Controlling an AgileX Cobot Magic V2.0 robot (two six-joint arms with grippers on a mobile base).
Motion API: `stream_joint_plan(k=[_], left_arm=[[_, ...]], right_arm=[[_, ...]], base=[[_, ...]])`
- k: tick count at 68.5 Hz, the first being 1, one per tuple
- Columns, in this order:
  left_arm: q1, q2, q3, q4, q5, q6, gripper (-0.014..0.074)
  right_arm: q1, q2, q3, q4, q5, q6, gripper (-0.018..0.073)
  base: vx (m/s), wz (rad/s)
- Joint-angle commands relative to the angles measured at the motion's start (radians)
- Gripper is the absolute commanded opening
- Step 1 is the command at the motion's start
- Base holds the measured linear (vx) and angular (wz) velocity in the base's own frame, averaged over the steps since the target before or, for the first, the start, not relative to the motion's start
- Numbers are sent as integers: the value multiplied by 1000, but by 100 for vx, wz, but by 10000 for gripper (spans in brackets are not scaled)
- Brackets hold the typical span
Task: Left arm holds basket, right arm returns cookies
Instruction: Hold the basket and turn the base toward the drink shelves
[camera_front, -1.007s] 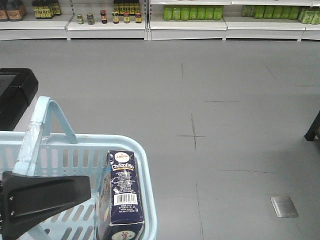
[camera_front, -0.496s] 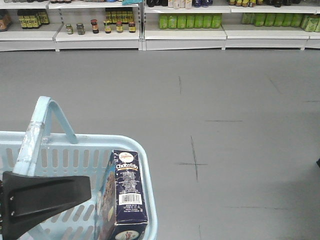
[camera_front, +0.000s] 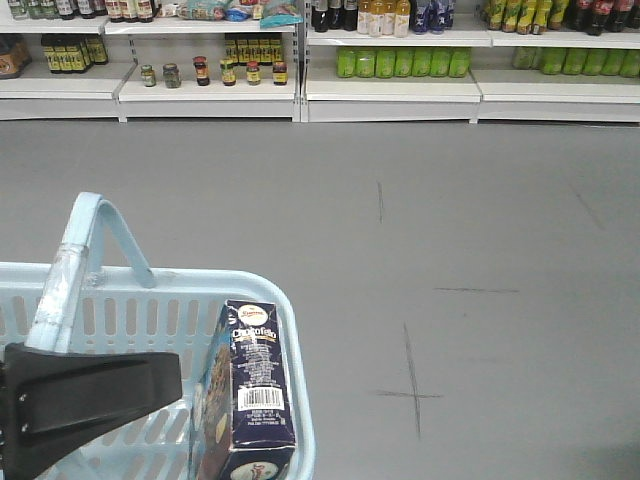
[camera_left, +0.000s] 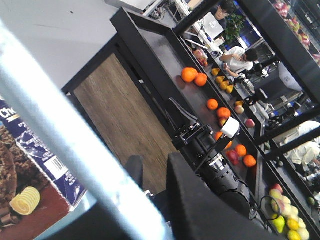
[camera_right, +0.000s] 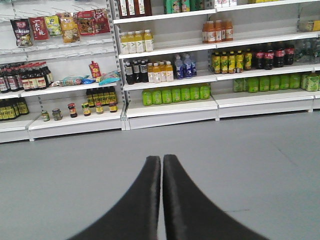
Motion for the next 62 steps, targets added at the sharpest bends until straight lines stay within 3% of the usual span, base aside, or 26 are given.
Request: stream_joint_plan(k=[1,62], left_arm=[[-6,-7,-31,-78,-35,19,-6],[-6,-7,-31,-79,-34,19,-6]], right_arm=[[-4,-11,2,-5,-72,-8,-8],[-4,-11,2,-5,-73,-8,-8]], base=[[47,6],[51,-2]])
